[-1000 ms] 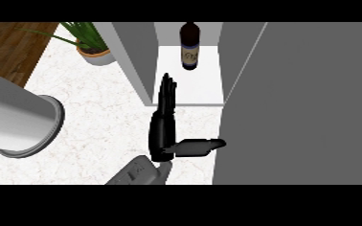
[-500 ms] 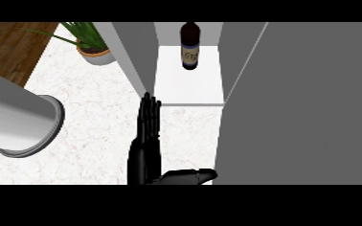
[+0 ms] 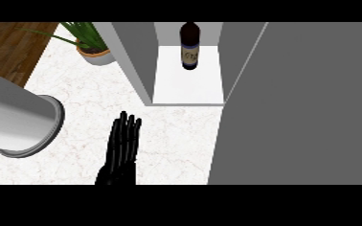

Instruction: Pick up the wine, place it into the cabinet and close the cabinet

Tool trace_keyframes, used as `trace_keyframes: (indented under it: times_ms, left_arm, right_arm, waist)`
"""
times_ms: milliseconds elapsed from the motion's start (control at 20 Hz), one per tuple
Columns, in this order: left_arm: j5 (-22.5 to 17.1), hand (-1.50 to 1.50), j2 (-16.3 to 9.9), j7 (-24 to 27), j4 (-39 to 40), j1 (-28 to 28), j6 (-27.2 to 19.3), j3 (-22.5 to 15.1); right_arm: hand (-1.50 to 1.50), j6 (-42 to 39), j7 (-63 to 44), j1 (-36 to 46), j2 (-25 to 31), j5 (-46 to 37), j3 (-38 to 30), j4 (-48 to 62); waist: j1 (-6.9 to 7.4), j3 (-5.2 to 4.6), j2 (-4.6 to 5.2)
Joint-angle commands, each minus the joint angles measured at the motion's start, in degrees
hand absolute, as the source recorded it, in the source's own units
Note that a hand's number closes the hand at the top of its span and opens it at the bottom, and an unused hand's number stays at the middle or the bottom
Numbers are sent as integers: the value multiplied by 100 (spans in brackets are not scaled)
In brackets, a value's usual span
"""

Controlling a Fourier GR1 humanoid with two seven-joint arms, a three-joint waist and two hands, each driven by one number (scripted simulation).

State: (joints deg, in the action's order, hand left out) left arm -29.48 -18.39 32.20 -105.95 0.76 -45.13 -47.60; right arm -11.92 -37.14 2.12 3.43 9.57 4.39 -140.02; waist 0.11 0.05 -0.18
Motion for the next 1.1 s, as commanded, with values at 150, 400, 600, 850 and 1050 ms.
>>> trace_keyframes:
  times_ms: [150,400,600,850,1050]
  left_arm:
    - [-102,-150,-890,95,-939,810,680,71]
    - [-345,-150,-989,332,-666,936,1180,618]
    - [-371,-150,-1425,103,-1223,1164,1073,882]
    - [-900,-150,-1858,593,-1378,1864,1789,1665]
    - [-1259,-150,-1999,335,-1570,1879,1878,2197]
  right_arm:
    - [150,-385,-134,-454,42,514,372,-659]
    - [150,-261,-597,-301,-32,913,548,-611]
    - [150,-253,-750,-808,-255,1026,1078,-605]
    - [150,-191,-833,-1165,-341,818,1868,-844]
    - [150,-671,-715,-1022,-120,513,2455,-911]
  waist:
    - [-9,-5,-7]
    - [-19,-10,4]
    - [-20,-6,-4]
    - [28,-14,-22]
    - [-2,-10,-22]
